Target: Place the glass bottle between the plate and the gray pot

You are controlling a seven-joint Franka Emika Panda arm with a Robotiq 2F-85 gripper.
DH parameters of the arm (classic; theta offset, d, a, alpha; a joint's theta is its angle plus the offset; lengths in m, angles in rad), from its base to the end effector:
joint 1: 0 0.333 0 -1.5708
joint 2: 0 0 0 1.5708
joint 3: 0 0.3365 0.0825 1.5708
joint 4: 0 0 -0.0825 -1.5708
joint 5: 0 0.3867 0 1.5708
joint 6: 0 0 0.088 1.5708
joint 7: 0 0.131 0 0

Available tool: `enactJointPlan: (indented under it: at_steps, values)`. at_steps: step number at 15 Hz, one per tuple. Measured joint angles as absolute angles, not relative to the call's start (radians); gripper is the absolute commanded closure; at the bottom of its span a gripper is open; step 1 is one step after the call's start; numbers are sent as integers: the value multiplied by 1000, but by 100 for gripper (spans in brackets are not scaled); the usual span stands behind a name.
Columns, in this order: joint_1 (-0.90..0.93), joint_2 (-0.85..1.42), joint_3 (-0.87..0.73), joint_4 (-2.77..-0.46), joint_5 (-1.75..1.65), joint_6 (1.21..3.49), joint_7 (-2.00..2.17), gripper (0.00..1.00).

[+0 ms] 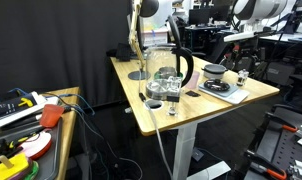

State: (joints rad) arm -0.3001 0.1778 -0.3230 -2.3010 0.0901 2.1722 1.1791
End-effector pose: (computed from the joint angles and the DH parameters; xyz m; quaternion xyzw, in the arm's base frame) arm 0.3988 -0.2831 0.2485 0.5882 -0.7952 -0.1429 0.0357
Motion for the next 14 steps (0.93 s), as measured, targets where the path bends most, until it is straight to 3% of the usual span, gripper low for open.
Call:
enactJointPlan:
  at_steps: [10, 11, 12, 14]
  values:
    - [-304, 345, -352, -2208, 174, 2175, 1179, 0]
    - [-304, 363, -352, -2196, 179, 2175, 1179, 8]
    - [-304, 381, -352, -2182, 187, 2175, 1179, 28]
    - [-304, 413, -352, -2155, 198, 2175, 1179, 42]
